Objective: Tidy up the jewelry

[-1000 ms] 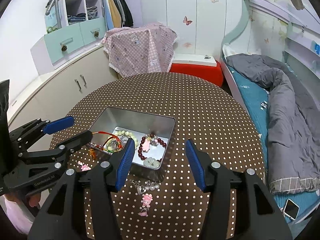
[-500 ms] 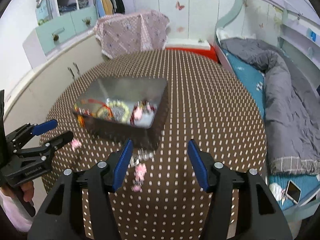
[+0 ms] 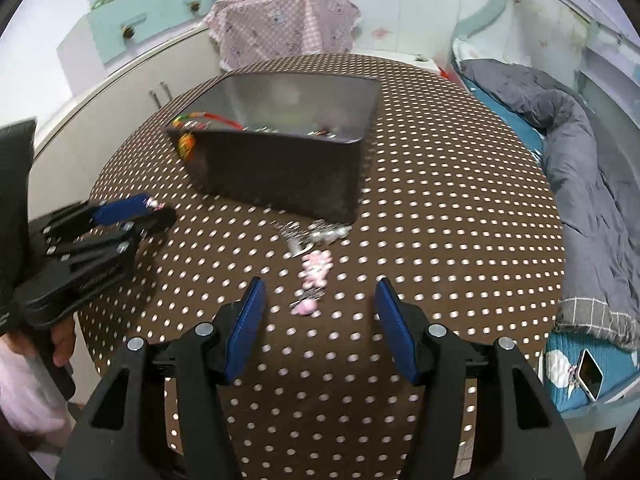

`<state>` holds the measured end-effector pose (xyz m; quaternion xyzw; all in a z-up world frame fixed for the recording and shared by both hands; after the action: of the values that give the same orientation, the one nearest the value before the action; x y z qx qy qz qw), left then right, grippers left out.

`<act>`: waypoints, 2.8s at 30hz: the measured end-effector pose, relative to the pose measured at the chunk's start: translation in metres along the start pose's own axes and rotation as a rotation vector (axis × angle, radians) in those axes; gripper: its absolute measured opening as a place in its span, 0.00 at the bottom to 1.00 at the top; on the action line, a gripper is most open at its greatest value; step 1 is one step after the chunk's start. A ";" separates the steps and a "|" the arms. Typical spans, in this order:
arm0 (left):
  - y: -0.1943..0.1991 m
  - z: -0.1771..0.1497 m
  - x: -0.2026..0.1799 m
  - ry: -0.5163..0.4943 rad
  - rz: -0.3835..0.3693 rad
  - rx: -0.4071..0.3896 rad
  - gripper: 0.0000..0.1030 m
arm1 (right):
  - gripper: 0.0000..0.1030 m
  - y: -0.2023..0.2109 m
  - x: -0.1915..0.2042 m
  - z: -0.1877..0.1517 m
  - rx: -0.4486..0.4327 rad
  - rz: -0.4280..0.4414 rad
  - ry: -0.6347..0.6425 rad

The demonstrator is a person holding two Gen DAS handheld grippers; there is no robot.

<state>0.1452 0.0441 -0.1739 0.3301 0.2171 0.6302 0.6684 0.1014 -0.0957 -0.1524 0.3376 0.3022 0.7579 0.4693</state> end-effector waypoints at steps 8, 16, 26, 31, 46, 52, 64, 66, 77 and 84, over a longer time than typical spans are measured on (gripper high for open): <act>0.006 -0.004 -0.001 0.002 0.010 -0.017 0.27 | 0.11 -0.008 -0.001 -0.004 0.027 -0.003 0.037; 0.018 -0.008 0.001 0.011 0.006 -0.042 0.27 | 0.11 0.007 -0.014 0.002 -0.014 -0.009 0.016; 0.036 0.005 -0.003 0.000 -0.017 -0.092 0.27 | 0.11 0.028 -0.020 0.019 -0.073 -0.036 0.017; 0.053 0.020 -0.009 -0.022 -0.029 -0.152 0.27 | 0.11 0.040 -0.020 0.030 -0.116 -0.044 0.033; 0.046 0.067 -0.028 -0.014 -0.063 -0.208 0.27 | 0.11 0.052 -0.008 0.079 -0.218 -0.006 0.105; 0.045 0.078 -0.033 -0.020 -0.074 -0.236 0.54 | 0.22 0.048 -0.004 0.092 -0.235 0.022 0.133; 0.031 0.078 -0.019 0.010 -0.017 -0.196 0.57 | 0.49 0.039 -0.038 0.078 -0.203 -0.038 0.000; 0.027 0.078 -0.012 0.034 0.007 -0.179 0.57 | 0.50 0.035 -0.045 0.070 -0.182 -0.045 -0.028; -0.002 0.079 0.006 0.105 0.037 -0.056 0.57 | 0.54 0.009 -0.049 0.035 -0.085 -0.017 -0.085; -0.015 0.080 0.008 0.129 0.003 0.007 0.57 | 0.49 -0.013 -0.033 0.029 -0.022 0.003 -0.041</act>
<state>0.2131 0.0385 -0.1285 0.2914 0.2615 0.6503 0.6510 0.1422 -0.1164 -0.1530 0.3483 0.2836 0.7549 0.4780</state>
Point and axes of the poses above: each gripper's, at about its wrist camera, not at the fingertips, and y roughly against the way its jaws point, x to its left, z to its top, the point moved 2 cm from there along -y, roughly the way its jaws point, and after that the axes turned 12 degrees about z, right-handed, at the moved point
